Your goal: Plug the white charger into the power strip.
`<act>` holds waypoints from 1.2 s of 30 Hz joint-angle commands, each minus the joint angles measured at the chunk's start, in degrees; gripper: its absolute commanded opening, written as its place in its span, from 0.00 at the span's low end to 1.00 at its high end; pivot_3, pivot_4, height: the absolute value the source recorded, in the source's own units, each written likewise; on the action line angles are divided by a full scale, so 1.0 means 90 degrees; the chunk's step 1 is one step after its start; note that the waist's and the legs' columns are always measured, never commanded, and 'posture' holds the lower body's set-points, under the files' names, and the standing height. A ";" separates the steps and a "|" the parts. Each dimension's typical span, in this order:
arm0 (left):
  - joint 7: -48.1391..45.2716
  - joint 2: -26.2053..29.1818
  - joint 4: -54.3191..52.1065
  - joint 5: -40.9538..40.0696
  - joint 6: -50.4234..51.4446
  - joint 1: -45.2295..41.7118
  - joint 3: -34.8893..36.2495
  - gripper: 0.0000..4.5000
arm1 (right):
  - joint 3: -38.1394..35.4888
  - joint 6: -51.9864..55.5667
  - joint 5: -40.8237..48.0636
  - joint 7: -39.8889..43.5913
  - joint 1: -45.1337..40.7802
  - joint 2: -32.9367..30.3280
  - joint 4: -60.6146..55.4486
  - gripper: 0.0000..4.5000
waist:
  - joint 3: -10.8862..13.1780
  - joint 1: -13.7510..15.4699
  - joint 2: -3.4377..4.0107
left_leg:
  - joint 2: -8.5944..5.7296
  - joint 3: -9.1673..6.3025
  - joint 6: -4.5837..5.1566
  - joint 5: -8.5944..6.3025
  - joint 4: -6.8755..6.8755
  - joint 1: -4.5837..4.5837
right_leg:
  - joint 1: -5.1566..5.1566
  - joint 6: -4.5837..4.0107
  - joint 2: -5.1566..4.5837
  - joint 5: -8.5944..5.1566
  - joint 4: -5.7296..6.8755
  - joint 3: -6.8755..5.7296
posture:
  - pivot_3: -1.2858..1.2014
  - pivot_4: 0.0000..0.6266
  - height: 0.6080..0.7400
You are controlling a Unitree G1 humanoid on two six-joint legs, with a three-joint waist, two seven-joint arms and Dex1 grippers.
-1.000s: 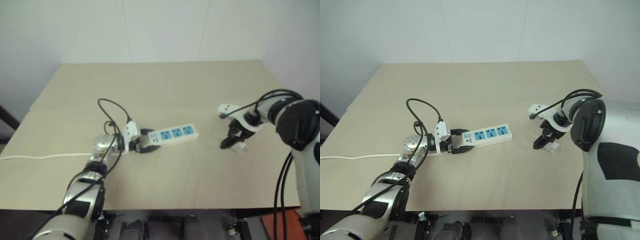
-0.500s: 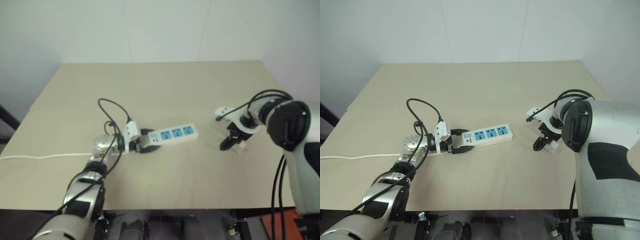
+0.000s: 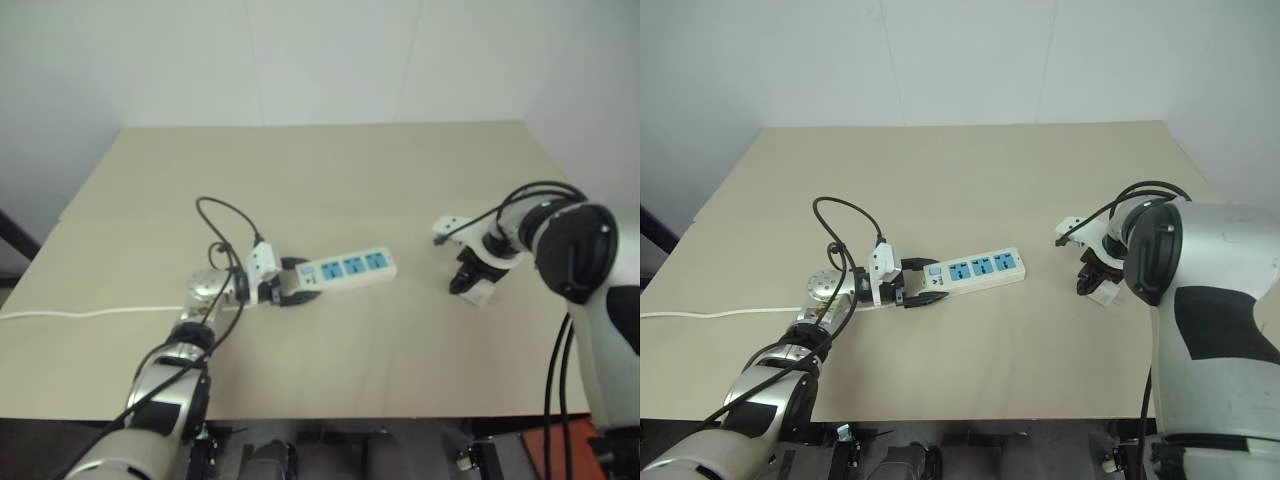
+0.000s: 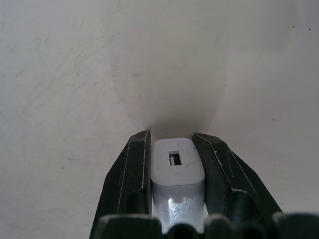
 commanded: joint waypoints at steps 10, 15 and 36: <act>-0.0692 0.0056 -0.0140 -0.0045 0.0101 0.0054 -0.0158 0.73 | -0.0886 0.0294 0.1042 0.0203 -0.1579 -0.0996 0.0207 0.25 | 0.0001 0.0010 0.0001 | 0.0001 0.0002 0.0004 -0.0003 -0.0015 0.0000 | -0.0007 0.0000 0.0002 0.0000 -0.0008 0.0000 | 0.52 0.24 1.00; -0.1088 0.0114 -0.0359 -0.0166 0.0255 0.0151 -0.0211 0.73 | -0.1681 0.0536 0.1827 0.0037 -0.1671 -0.1309 0.0207 0.25 | 0.0001 0.0050 0.0000 | 0.0000 0.0002 0.0015 -0.0009 -0.0013 -0.0001 | -0.0002 0.0000 0.0001 0.0000 -0.0010 0.0000 | 0.52 0.24 1.00; -0.1545 0.0248 -0.0804 -0.0340 0.0502 0.0290 -0.0350 0.73 | -0.5626 -1.0019 0.1464 -0.0382 0.3236 -0.0237 0.0207 0.25 | 0.0002 -0.0321 -0.0050 | 0.0001 -0.0040 0.0033 -0.0020 -0.0025 0.0062 | 0.0176 0.0012 -0.0001 0.0004 -0.0187 -0.0046 | 0.52 0.24 1.00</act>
